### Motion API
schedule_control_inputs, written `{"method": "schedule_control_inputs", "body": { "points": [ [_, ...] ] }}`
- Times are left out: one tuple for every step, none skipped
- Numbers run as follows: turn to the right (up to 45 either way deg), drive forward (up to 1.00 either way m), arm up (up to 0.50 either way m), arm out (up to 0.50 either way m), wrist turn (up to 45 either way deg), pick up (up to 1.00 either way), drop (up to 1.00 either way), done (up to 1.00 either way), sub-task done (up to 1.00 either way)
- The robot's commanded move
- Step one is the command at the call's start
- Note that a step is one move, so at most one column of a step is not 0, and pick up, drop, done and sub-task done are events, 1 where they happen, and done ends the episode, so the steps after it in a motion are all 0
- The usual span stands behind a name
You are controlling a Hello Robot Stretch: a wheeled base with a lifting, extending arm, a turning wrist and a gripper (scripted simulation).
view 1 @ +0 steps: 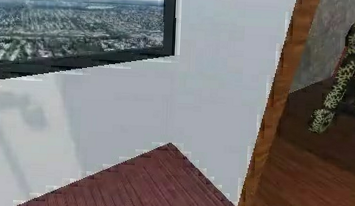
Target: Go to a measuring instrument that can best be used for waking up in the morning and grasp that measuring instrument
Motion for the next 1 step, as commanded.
{"method": "schedule_control_inputs", "body": {
  "points": [
    [45.0,0.00,0.00,0.00,0.0,0.00,0.00,0.00,0.00]
  ]
}}
